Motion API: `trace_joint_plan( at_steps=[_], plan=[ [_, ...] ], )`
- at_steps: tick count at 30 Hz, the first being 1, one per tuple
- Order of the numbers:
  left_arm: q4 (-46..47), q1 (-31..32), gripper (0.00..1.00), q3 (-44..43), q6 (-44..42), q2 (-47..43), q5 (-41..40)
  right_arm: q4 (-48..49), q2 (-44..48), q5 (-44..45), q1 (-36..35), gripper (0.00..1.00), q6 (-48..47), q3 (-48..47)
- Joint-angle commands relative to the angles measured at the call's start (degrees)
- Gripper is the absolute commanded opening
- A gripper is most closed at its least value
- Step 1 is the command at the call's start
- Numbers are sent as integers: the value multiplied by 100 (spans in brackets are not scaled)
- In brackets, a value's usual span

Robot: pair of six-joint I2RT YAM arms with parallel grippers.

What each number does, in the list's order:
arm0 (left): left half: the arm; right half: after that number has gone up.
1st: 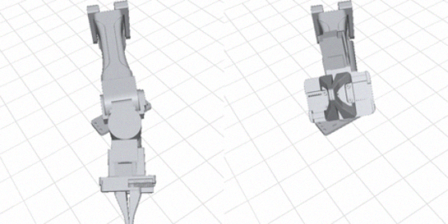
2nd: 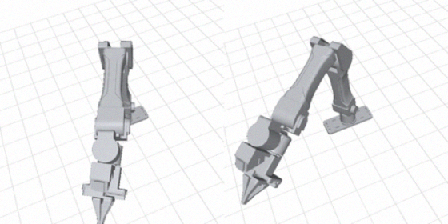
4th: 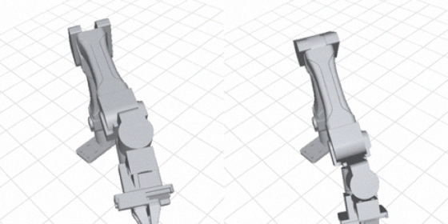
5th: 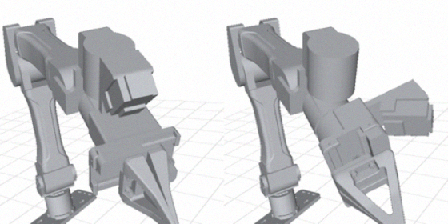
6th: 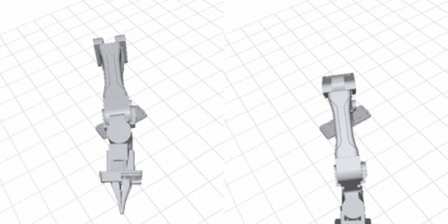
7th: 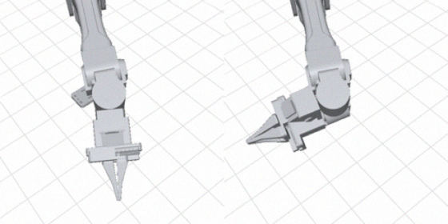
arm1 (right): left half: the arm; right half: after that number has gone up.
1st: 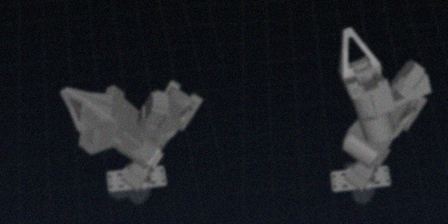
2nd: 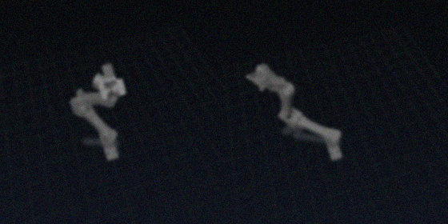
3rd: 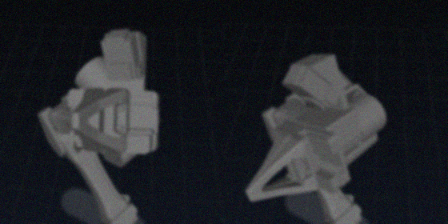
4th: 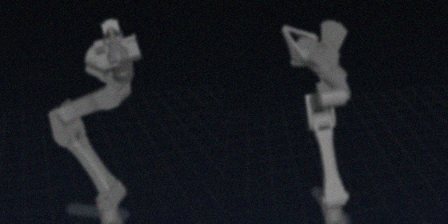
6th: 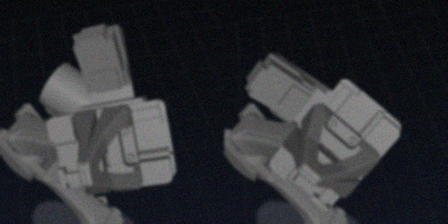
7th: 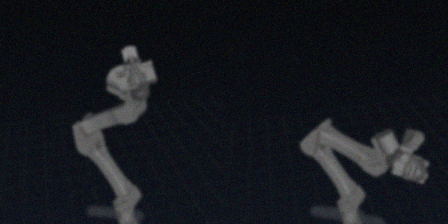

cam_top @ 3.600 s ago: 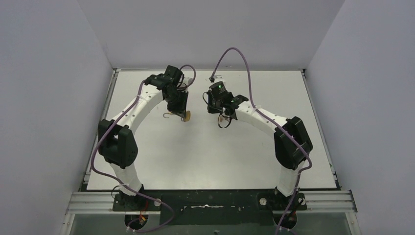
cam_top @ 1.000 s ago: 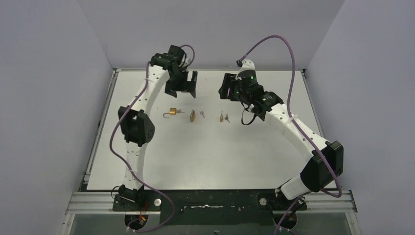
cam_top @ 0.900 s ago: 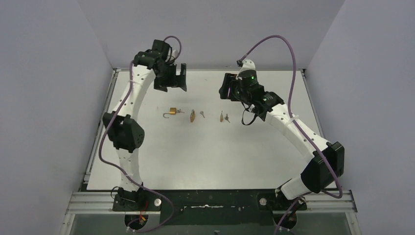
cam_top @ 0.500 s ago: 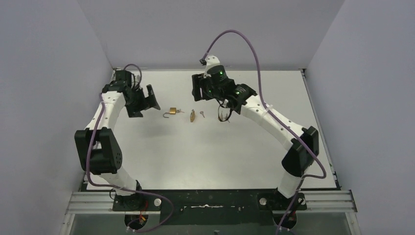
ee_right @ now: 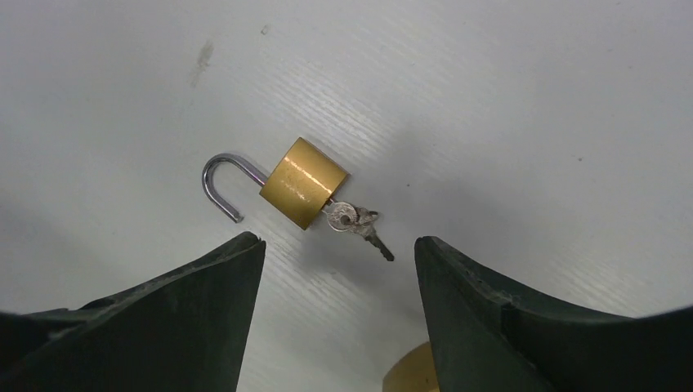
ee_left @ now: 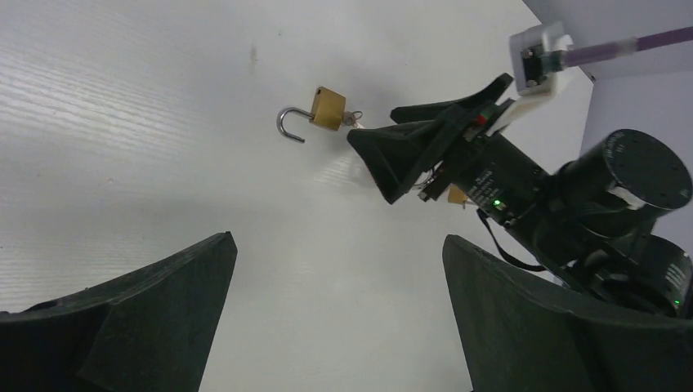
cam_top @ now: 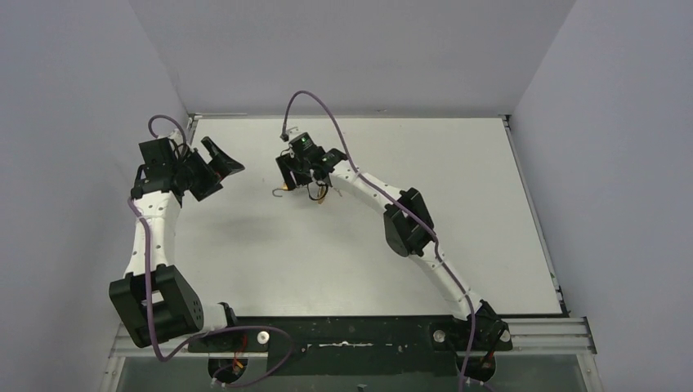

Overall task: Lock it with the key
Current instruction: Pick up the lock from the center of the board.

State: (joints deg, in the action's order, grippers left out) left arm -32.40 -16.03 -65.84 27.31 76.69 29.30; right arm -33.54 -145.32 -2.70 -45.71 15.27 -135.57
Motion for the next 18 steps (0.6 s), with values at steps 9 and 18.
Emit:
trace_joint_plan(
  at_steps=[9, 18],
  plan=[
    [819, -124, 97, 525, 127, -103, 765, 475, -633, 126, -289, 69, -281, -973],
    [902, -115, 97, 632, 113, -148, 796, 870, -956, 562, -397, 68, -549, -878]
  ],
)
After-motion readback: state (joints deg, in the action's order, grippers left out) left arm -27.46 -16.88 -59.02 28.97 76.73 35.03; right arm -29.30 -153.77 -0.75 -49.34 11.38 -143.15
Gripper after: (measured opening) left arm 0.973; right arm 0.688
